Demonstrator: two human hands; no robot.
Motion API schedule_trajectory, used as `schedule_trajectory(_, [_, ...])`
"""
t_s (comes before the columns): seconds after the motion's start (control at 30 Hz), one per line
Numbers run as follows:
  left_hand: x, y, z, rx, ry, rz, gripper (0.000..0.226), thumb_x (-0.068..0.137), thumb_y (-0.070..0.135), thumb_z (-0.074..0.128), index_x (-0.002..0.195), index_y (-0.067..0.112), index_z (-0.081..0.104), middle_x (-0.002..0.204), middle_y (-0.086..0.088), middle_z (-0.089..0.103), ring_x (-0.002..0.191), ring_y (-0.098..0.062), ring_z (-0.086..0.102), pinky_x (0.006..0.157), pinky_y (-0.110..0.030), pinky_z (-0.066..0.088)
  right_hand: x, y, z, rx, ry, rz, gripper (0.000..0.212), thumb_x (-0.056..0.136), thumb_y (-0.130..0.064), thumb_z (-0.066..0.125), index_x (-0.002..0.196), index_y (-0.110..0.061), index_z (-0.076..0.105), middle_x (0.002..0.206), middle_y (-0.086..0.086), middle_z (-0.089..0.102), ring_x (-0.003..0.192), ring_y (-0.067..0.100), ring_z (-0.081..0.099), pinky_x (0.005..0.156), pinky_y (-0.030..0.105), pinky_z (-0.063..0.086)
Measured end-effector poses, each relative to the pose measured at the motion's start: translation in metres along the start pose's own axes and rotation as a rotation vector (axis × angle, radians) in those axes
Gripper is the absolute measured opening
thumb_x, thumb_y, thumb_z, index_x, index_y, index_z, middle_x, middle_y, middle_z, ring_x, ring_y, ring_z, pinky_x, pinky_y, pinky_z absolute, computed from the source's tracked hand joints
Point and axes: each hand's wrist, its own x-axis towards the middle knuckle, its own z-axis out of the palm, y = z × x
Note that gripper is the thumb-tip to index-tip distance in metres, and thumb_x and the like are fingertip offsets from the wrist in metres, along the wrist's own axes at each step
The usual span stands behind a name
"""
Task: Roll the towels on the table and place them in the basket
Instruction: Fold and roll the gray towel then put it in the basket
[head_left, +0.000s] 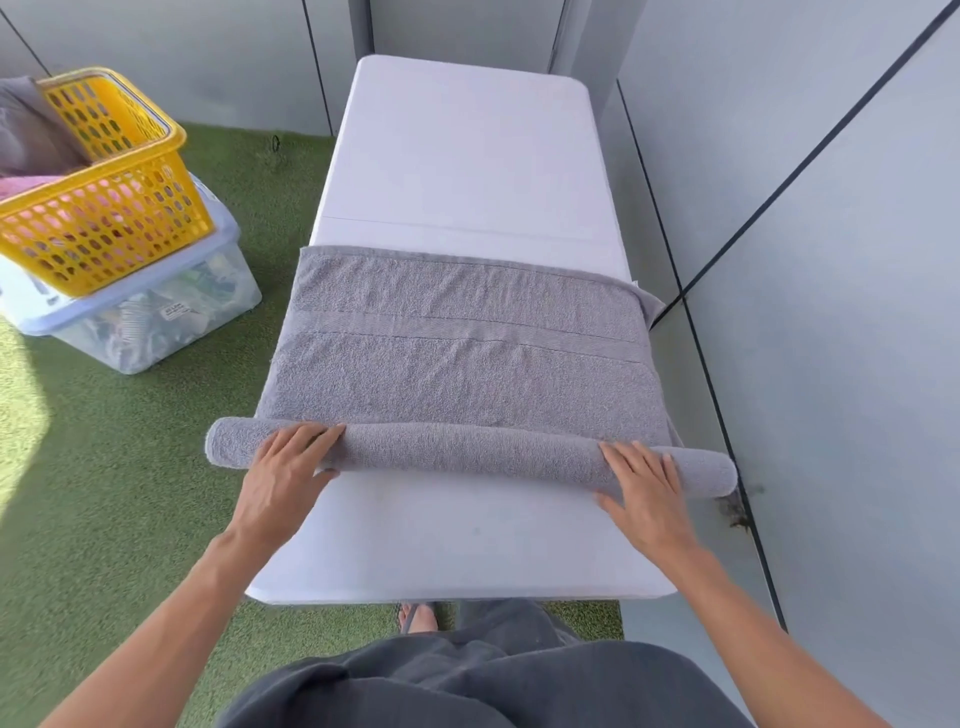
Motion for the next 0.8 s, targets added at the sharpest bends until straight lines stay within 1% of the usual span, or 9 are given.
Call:
schedule_trajectory(0.1, [0.008, -0.002, -0.011, -0.005, -0.108, -0.038, 0.054, 0.074, 0.018, 0.081, 0.125, 0.015, 0.063, 0.115, -0.001, 0.066, 0.112, -0.027, 0.058, 0.097, -0.044, 0.043, 0.001, -0.001, -0.010, 0.017, -0.031, -0.013, 0.052, 0.091, -0.035, 0.061, 0.139, -0.021, 0.047, 0.132, -0.006, 0.053, 0.130, 0.020, 0.042, 0.113, 0.040, 0.023])
schedule_trajectory(0.23, [0.019, -0.017, -0.029, -0.136, -0.448, -0.114, 0.045, 0.083, 0.029, 0.074, 0.126, 0.025, 0.062, 0.116, 0.004, 0.063, 0.108, -0.020, 0.059, 0.095, -0.037, 0.045, 0.005, 0.015, -0.029, 0.179, -0.300, 0.043, 0.057, 0.087, -0.039, 0.066, 0.139, -0.024, 0.048, 0.133, -0.002, 0.056, 0.123, 0.019, 0.050, 0.102, 0.034, 0.038])
schedule_trajectory(0.27, [0.021, -0.018, -0.030, -0.196, -0.422, -0.122, 0.043, 0.084, 0.026, 0.073, 0.126, 0.024, 0.062, 0.118, 0.002, 0.063, 0.108, -0.021, 0.059, 0.095, -0.038, 0.045, 0.007, 0.018, -0.031, 0.287, -0.304, 0.072, 0.060, 0.086, -0.038, 0.068, 0.140, -0.025, 0.047, 0.135, -0.003, 0.053, 0.125, 0.017, 0.048, 0.103, 0.034, 0.038])
schedule_trajectory(0.33, [0.020, -0.015, -0.026, -0.236, -0.141, -0.067, 0.038, 0.087, 0.016, 0.069, 0.125, 0.018, 0.064, 0.120, -0.001, 0.063, 0.107, -0.024, 0.060, 0.093, -0.042, 0.047, 0.008, 0.017, -0.030, 0.402, -0.121, 0.077, 0.061, 0.090, -0.034, 0.065, 0.144, -0.025, 0.040, 0.137, -0.007, 0.046, 0.129, 0.014, 0.042, 0.107, 0.035, 0.035])
schedule_trajectory(0.4, [0.016, -0.008, -0.020, -0.204, 0.080, 0.001, 0.033, 0.091, 0.021, 0.064, 0.123, 0.013, 0.066, 0.119, -0.003, 0.064, 0.106, -0.027, 0.060, 0.092, -0.045, 0.049, 0.009, 0.012, -0.022, 0.287, 0.078, 0.015, 0.054, 0.094, -0.034, 0.058, 0.144, -0.024, 0.041, 0.140, -0.005, 0.047, 0.133, 0.017, 0.041, 0.110, 0.039, 0.033])
schedule_trajectory(0.47, [0.010, -0.005, -0.011, -0.165, 0.081, 0.051, 0.043, 0.092, 0.039, 0.059, 0.125, 0.012, 0.064, 0.121, -0.003, 0.064, 0.112, -0.026, 0.058, 0.096, -0.044, 0.047, 0.006, 0.009, -0.011, 0.099, 0.072, -0.028, 0.057, 0.092, -0.045, 0.057, 0.144, -0.026, 0.041, 0.144, -0.006, 0.045, 0.138, 0.020, 0.036, 0.113, 0.043, 0.027])
schedule_trajectory(0.53, [0.007, -0.007, -0.005, -0.133, 0.032, 0.056, 0.053, 0.088, 0.044, 0.059, 0.129, 0.011, 0.061, 0.124, -0.003, 0.063, 0.117, -0.024, 0.055, 0.100, -0.043, 0.044, 0.005, 0.007, -0.003, -0.006, 0.015, -0.018, 0.065, 0.088, -0.051, 0.059, 0.145, -0.027, 0.039, 0.146, -0.007, 0.044, 0.139, 0.020, 0.034, 0.114, 0.044, 0.023])
schedule_trajectory(0.67, [0.005, -0.009, -0.008, -0.080, -0.033, 0.058, 0.062, 0.077, 0.034, 0.077, 0.132, 0.013, 0.057, 0.127, -0.002, 0.061, 0.119, -0.025, 0.055, 0.103, -0.042, 0.042, 0.009, 0.000, -0.006, -0.005, 0.039, 0.008, 0.054, 0.086, -0.039, 0.066, 0.136, -0.021, 0.051, 0.131, -0.004, 0.056, 0.127, 0.022, 0.045, 0.109, 0.043, 0.029])
schedule_trajectory(0.8, [-0.007, -0.013, -0.011, -0.054, -0.117, 0.024, 0.060, 0.074, 0.022, 0.082, 0.129, 0.017, 0.060, 0.124, 0.000, 0.064, 0.116, -0.024, 0.058, 0.099, -0.043, 0.046, 0.006, 0.002, -0.019, 0.017, -0.091, -0.023, 0.050, 0.089, -0.041, 0.062, 0.135, -0.023, 0.051, 0.128, -0.005, 0.056, 0.124, 0.019, 0.047, 0.104, 0.039, 0.034])
